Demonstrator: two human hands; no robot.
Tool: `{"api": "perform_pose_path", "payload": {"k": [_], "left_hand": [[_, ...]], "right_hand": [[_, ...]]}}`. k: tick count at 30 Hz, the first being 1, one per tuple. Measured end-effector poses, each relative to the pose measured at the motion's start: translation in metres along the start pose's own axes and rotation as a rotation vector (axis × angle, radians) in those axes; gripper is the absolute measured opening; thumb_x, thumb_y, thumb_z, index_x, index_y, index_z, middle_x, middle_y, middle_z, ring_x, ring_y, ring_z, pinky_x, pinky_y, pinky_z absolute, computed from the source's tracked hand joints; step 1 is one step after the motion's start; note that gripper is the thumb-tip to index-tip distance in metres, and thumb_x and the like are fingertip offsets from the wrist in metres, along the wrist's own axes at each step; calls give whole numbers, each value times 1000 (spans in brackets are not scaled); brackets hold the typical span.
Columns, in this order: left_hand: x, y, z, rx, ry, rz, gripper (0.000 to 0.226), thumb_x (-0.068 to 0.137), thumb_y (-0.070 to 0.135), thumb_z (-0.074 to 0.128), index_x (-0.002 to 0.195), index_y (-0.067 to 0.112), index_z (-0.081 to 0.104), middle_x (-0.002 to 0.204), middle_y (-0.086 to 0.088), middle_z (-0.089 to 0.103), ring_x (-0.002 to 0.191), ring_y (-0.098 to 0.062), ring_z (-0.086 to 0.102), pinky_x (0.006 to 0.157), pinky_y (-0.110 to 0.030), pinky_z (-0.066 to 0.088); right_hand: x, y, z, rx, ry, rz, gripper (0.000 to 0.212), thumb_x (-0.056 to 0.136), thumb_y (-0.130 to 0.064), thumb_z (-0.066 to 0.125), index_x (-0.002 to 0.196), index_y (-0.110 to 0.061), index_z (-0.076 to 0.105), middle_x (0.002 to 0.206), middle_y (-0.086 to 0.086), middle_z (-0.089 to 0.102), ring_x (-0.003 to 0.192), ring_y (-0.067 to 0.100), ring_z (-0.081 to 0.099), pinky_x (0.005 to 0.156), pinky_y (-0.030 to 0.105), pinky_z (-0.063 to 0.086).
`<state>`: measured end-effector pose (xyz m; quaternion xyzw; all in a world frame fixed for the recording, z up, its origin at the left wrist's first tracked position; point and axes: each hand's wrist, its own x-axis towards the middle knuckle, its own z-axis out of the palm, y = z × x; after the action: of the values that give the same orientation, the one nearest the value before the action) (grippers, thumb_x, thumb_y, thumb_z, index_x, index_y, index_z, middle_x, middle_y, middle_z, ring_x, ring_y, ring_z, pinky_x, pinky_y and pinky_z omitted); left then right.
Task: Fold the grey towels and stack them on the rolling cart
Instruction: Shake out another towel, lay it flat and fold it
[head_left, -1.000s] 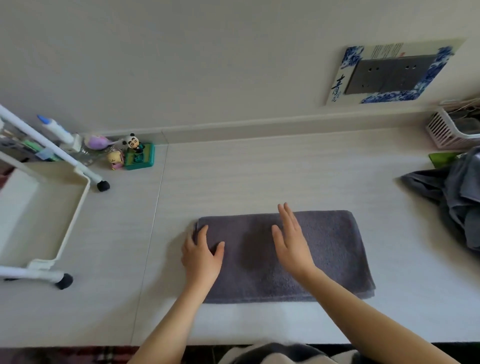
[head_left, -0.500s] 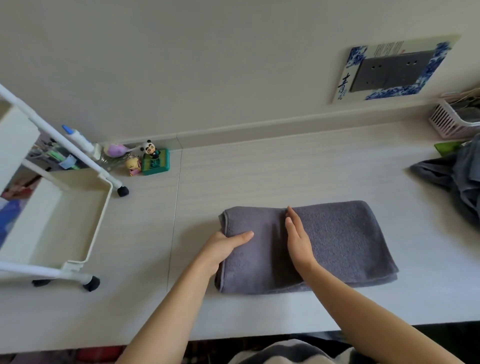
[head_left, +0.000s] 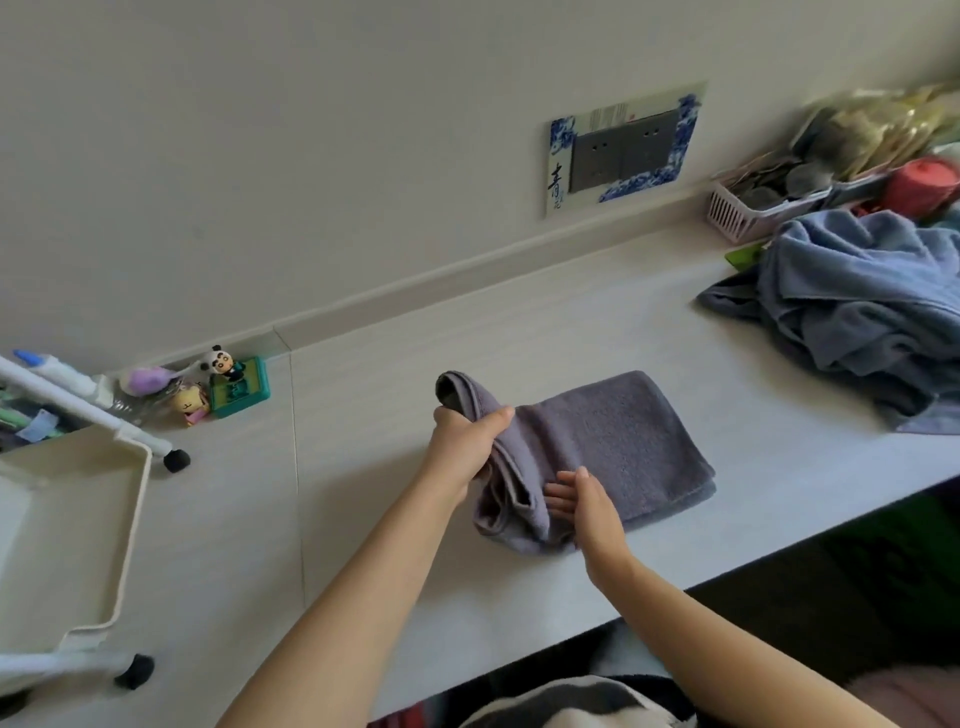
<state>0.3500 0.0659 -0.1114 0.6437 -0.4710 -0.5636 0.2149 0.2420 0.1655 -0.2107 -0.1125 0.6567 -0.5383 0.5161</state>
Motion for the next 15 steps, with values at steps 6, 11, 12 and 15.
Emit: {"api": "perform_pose_path", "payload": {"k": [6,11,12,15], "left_hand": [[-8,17,50,86,53,65,56,83,35,69,113,7,31,123,-15,54,106,-28,57,84,-34,48],[-5,46,95,191,62,93,67,84,38,67,124,2,27,126,-14,52,106,-28,56,79,-31,42],[-3,48,101,207,66,94,69,84,39,68,125,3,26,126,-14,52,106,-28,56,78,-32,43],[6,59,135,231,89,112,73,82,37,69,128,2,24,122,-10,54,98,-24,59,80,-28,52]], "right_hand": [[20,-17,-41,55,-315,227,60,100,-48,27,113,-1,62,108,18,68,104,31,64,94,43,48],[48,-71,-95,-253,-23,-90,42,101,-35,33,96,-9,66,99,13,69,97,26,63,89,36,47],[56,-76,-102,-268,-44,-98,43,101,-37,31,100,-10,64,105,13,67,101,24,60,93,36,45],[86,-88,-133,-208,-214,124,58,100,-48,22,123,-4,52,120,14,59,112,25,55,101,36,41]]}}
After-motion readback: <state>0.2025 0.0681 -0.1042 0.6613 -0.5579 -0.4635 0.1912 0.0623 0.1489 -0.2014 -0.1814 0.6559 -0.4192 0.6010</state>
